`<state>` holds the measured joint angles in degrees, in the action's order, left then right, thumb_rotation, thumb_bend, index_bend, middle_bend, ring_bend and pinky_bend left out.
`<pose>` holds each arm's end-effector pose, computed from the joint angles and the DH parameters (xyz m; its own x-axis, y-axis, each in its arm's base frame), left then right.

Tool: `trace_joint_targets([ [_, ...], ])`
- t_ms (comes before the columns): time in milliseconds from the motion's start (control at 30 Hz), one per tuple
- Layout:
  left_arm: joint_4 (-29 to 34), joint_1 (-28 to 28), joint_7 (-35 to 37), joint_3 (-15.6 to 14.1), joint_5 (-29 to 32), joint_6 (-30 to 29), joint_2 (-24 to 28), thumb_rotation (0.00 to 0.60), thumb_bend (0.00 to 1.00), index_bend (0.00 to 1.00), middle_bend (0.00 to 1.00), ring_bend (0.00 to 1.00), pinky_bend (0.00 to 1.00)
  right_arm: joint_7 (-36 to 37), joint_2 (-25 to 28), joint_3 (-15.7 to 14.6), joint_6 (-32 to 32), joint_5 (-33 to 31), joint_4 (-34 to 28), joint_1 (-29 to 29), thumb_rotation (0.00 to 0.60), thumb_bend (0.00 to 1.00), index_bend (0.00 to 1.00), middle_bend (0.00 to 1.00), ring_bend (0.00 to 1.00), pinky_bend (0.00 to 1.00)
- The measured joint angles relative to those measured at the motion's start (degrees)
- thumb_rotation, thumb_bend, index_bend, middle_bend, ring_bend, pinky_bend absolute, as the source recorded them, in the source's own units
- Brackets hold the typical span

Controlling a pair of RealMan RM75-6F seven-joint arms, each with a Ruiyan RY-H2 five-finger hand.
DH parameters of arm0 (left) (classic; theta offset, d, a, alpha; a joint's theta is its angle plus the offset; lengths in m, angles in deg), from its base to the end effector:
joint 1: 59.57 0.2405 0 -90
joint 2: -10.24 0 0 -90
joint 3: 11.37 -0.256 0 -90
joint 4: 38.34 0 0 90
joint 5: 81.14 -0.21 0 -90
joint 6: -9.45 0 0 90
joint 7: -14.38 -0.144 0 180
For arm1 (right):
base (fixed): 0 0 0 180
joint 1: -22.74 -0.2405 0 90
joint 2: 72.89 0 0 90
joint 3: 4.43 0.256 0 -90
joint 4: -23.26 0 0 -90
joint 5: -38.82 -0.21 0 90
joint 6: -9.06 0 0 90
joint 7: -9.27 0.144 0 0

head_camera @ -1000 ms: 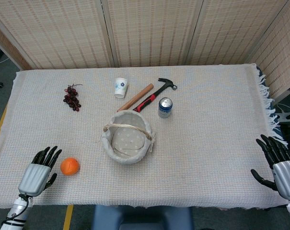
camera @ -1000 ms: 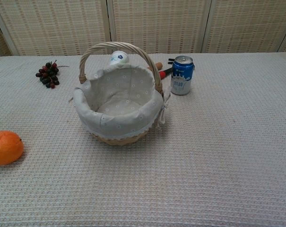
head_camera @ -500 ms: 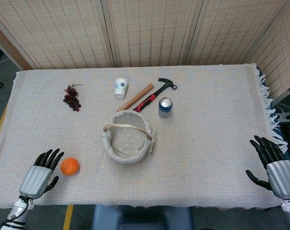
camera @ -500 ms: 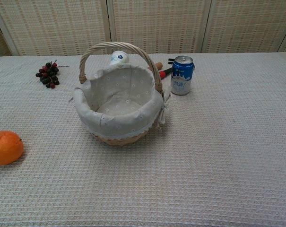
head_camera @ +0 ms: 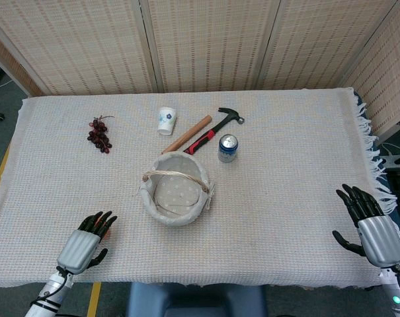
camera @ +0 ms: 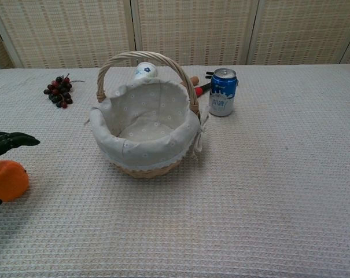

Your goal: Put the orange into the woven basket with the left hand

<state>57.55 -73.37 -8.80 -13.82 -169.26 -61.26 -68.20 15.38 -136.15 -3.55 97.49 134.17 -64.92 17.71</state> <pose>-0.2439 0.1884 0.0305 0.5356 0.2337 0.8115 0.8307 -0.3188 -0.4565 -0.3040 -0.1739 0.1633 0.3850 0.0121 0.9229 -0.9085 -0.1713 0.3812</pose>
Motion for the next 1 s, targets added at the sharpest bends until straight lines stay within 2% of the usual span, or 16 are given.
trace_joint_targets([
  [200,-3.36,-1.28,-1.76,1.29,3.28,2.23,-3.32,0.600,0.36,0.00,0.00,0.00,0.12,1.08,0.26,0.07,1.05,0.15,0.02,0.23,0.600,0.16,0.00,0.00,0.00,0.10],
  [533,-5.98,-2.31,-3.10,2.78,7.25,3.30,-4.58,0.600,0.37,0.00,0.00,0.00,0.14,0.66,0.14,-0.13,0.51,0.11,0.02,0.10,0.600,0.16,0.00,0.00,0.00,0.10],
  [700,-6.46,-2.45,-3.64,2.93,8.93,3.53,-4.91,0.600,0.37,0.00,0.00,0.13,0.22,0.26,0.08,-0.23,0.15,-0.02,-0.15,-0.02,0.600,0.16,0.00,0.00,0.00,0.10],
  [833,-6.58,-2.55,-3.99,2.94,10.06,3.76,-5.00,0.600,0.37,0.00,0.03,0.20,0.27,0.21,0.06,-0.19,0.00,-0.24,-0.23,-0.07,0.600,0.16,0.00,0.00,0.00,0.10],
  [1000,-7.17,-2.77,-4.09,3.13,10.95,3.68,-5.36,0.600,0.38,0.03,0.08,0.27,0.43,-0.07,0.04,-0.24,-0.15,-0.28,-0.34,-0.12,0.600,0.16,0.00,0.00,0.00,0.10],
])
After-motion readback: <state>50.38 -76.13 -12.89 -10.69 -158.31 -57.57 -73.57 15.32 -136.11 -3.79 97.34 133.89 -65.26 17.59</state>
